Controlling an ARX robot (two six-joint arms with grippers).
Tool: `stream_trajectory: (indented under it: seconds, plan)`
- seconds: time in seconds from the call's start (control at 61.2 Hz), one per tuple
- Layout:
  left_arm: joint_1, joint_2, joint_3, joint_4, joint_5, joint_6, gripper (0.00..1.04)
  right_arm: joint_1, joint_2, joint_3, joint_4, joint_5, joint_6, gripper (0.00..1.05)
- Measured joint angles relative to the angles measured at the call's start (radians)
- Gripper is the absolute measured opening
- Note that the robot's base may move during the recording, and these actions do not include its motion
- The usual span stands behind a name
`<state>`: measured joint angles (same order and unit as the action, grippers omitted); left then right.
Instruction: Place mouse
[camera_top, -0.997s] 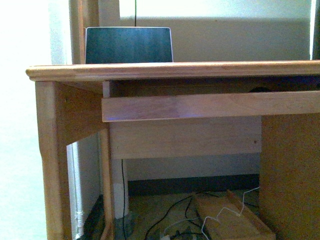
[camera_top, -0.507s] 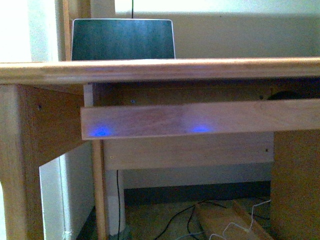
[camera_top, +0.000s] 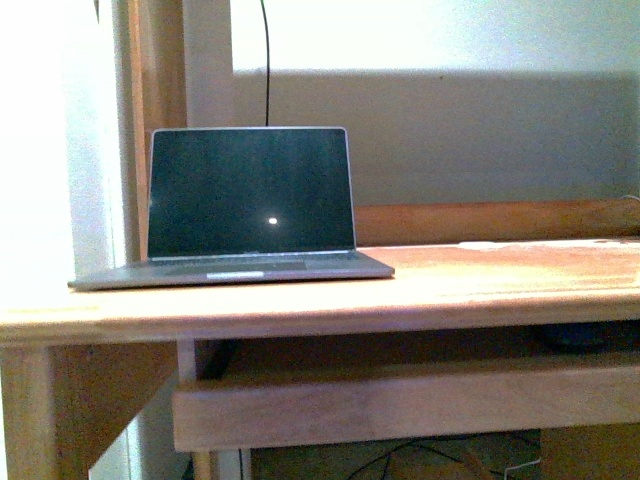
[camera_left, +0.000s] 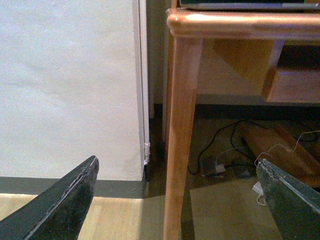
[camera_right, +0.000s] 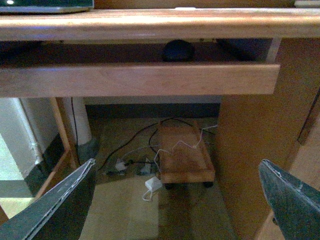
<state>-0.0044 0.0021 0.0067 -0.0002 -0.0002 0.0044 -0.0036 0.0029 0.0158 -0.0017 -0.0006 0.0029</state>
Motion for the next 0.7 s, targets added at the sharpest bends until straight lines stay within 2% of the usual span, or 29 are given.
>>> stream_trajectory:
  seconds: [0.147,0.229,0.262,0.311,0.376,0.458,0.556,0.703]
  plan:
    - [0.002,0.002,0.0,-0.001,0.007,-0.004,0.97,0.0,0.0,0.0,0.0,0.0,0.0,0.97]
    - [0.057,0.121,0.068,-0.133,0.242,-0.082,0.97,0.0,0.0,0.0,0.0,-0.002,0.0,0.97]
    - [0.051,0.207,0.084,-0.126,0.333,-0.087,0.97,0.0,0.0,0.0,0.0,-0.003,0.0,0.97]
    - [0.042,0.306,0.096,-0.082,0.369,-0.068,0.97,0.0,0.0,0.0,0.0,-0.003,0.0,0.97]
    - [0.029,0.459,0.113,0.026,0.361,-0.006,0.97,0.0,0.0,0.0,0.0,-0.002,0.0,0.97]
    - [0.018,0.708,0.148,0.245,0.283,0.135,0.97,0.0,0.0,0.0,0.0,0.0,0.0,0.97]
    - [-0.006,1.05,0.208,0.578,0.217,0.409,0.97,0.0,0.0,0.0,0.0,-0.002,0.0,0.97]
    - [-0.053,1.468,0.341,0.981,0.283,0.851,0.97,0.0,0.0,0.0,0.0,-0.001,0.0,0.97]
